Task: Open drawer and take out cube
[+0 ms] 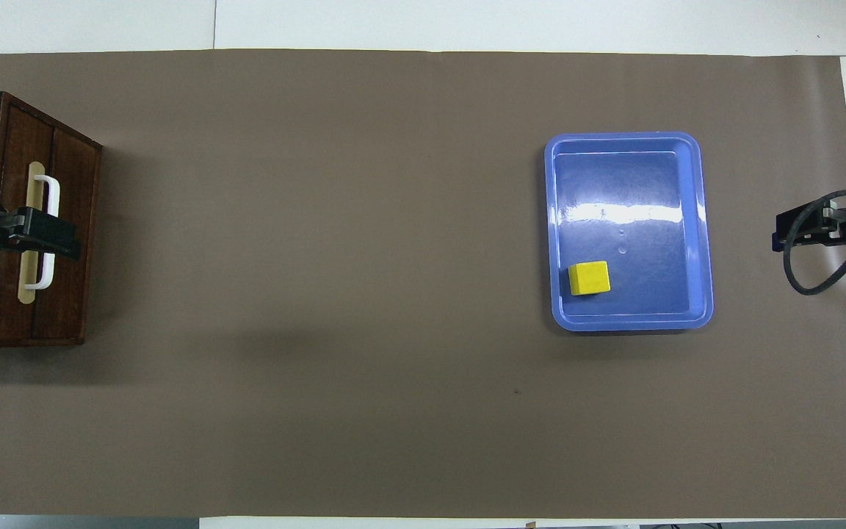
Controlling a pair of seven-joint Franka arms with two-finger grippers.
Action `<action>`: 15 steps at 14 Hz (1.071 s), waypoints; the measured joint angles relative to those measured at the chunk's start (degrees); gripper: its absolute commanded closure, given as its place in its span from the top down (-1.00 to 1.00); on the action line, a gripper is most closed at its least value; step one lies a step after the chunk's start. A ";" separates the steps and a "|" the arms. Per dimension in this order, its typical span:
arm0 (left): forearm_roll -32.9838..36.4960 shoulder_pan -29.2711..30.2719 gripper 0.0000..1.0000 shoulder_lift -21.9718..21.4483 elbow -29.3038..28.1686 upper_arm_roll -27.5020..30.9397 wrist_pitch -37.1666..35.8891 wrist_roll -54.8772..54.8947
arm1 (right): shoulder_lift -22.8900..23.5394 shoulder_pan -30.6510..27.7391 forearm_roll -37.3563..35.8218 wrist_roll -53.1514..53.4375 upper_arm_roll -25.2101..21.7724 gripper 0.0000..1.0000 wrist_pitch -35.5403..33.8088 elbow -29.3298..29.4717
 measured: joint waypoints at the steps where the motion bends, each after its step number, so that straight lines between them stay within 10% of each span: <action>1: 0.00 0.00 1.00 0.00 0.00 0.00 -0.01 0.00 | 0.00 0.00 0.00 0.00 0.01 1.00 0.00 0.00; 15: 0.23 0.02 1.00 -0.05 0.33 0.15 -0.11 -0.51 | 0.00 -0.05 0.54 -1.09 0.00 1.00 -0.16 0.00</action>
